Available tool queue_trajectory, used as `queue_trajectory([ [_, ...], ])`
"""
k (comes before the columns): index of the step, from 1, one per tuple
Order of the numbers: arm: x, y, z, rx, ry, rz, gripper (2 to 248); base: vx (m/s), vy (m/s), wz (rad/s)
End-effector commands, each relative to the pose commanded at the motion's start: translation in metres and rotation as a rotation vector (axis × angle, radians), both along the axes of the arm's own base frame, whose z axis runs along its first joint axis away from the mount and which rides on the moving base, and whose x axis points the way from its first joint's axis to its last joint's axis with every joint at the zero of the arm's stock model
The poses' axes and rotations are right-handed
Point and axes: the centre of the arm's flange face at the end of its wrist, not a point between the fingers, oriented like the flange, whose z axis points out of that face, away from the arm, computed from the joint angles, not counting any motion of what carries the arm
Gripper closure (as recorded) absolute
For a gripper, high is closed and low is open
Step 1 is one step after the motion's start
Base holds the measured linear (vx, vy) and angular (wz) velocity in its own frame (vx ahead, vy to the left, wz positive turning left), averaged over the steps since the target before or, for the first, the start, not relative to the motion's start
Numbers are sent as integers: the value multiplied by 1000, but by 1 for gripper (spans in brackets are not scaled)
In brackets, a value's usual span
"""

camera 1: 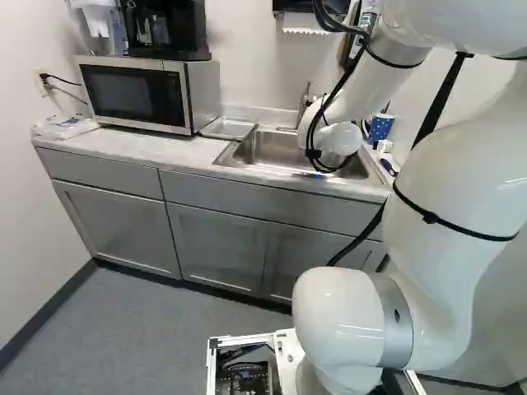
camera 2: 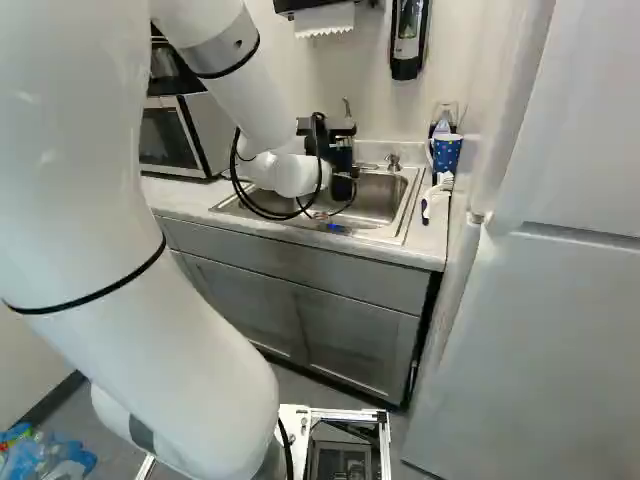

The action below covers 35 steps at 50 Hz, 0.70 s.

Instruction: Rinse the cup and place it in the tray

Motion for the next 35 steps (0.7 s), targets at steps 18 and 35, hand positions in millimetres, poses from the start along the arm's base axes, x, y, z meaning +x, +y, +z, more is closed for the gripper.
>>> queue_trajectory([
  [18, 0, 0, 0, 0, 0, 0, 124, 0, 0, 0],
  [35, 0, 0, 0, 0, 0, 0, 124, 0, 0, 0],
])
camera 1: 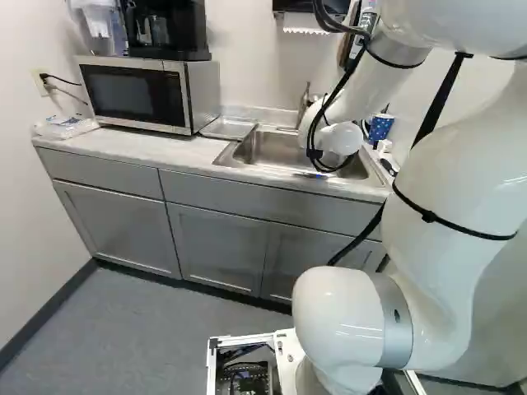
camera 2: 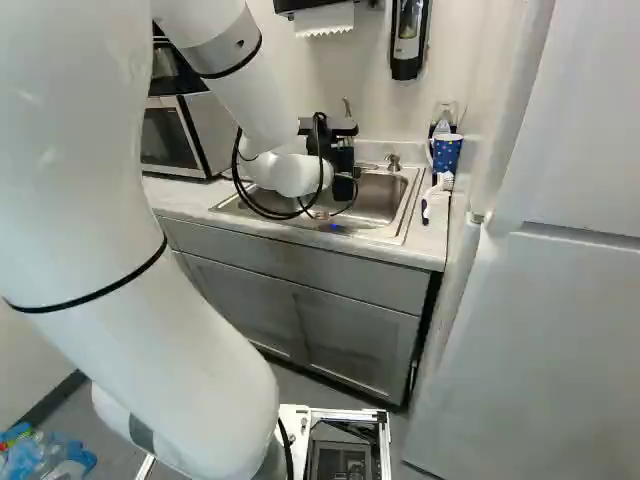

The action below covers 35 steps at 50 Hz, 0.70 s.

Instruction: Rinse the cup and place it in the tray

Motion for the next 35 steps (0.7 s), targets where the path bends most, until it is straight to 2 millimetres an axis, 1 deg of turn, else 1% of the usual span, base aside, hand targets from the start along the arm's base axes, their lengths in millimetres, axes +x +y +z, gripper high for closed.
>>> queue_trajectory([
  [35, 0, 0, 0, 0, 0, 0, 124, 0, 0, 0],
])
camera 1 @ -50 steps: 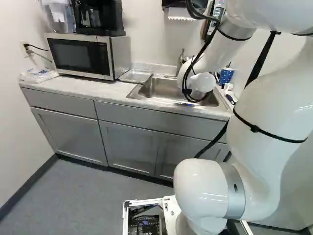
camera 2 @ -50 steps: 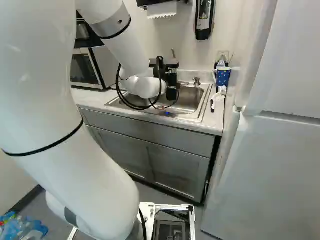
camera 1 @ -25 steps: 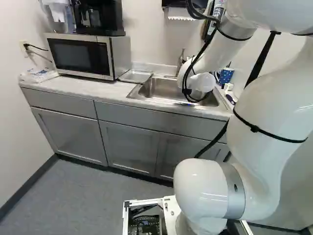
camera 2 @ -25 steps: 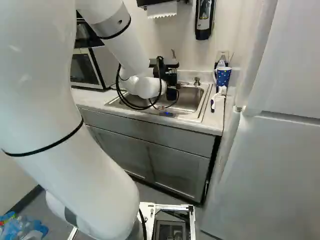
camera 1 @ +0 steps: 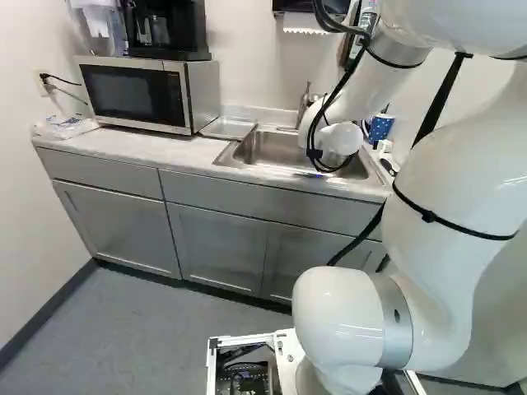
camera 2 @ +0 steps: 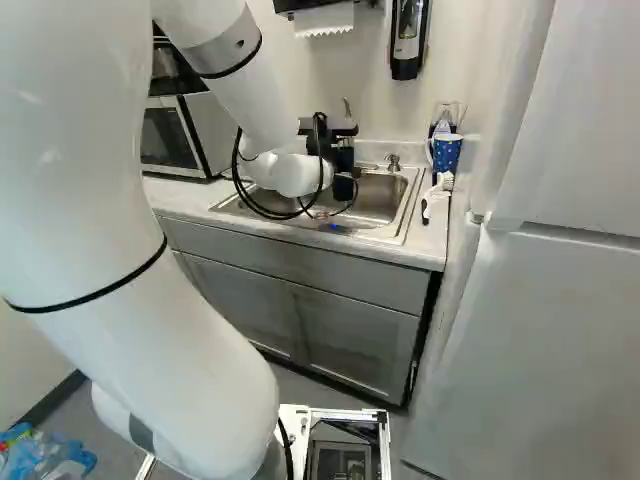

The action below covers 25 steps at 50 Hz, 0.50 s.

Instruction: Rinse the cup and place it in the tray

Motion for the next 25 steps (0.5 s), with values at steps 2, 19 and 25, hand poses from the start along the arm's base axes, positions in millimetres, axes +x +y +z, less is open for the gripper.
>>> queue_trajectory([
  [2, 0, 0, 0, 0, 0, 0, 124, 0, 0, 0],
  [19, 0, 0, 0, 0, 0, 0, 124, 0, 0, 0],
  [25, 0, 0, 0, 0, 0, 0, 124, 0, 0, 0],
])
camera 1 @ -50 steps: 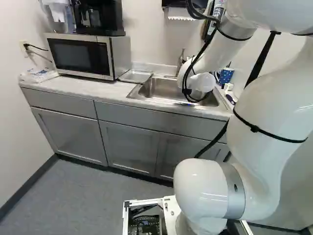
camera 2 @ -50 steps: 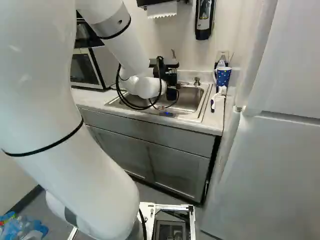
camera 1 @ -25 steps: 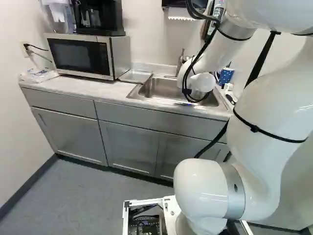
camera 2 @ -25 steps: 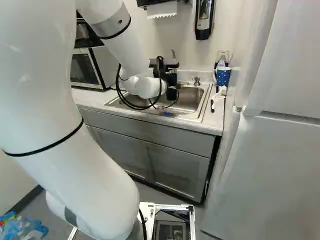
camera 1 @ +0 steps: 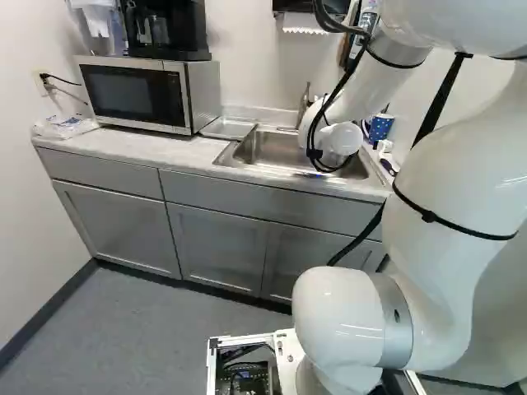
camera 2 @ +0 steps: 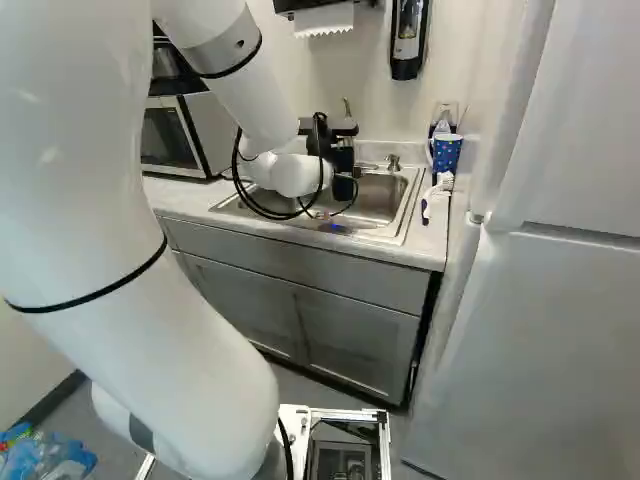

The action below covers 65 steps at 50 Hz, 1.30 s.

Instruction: Rinse the cup and place it in the tray

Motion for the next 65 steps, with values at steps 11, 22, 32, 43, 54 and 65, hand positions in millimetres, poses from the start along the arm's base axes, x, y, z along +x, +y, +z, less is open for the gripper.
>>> queue_trajectory([
  [11, 0, 0, 0, 0, 0, 0, 124, 0, 0, 0],
  [22, 6, 0, 0, 0, 0, 2, 124, 0, 0, 0],
  [32, 16, -1, 0, 0, -1, 5, 124, 0, 0, 0],
  [43, 20, -1, 0, 0, -2, 7, 124, 0, 0, 0],
  [54, 20, -1, 0, 0, -2, 7, 124, 0, 0, 0],
  [65, 20, -1, 0, 0, -2, 7, 124, 0, 0, 0],
])
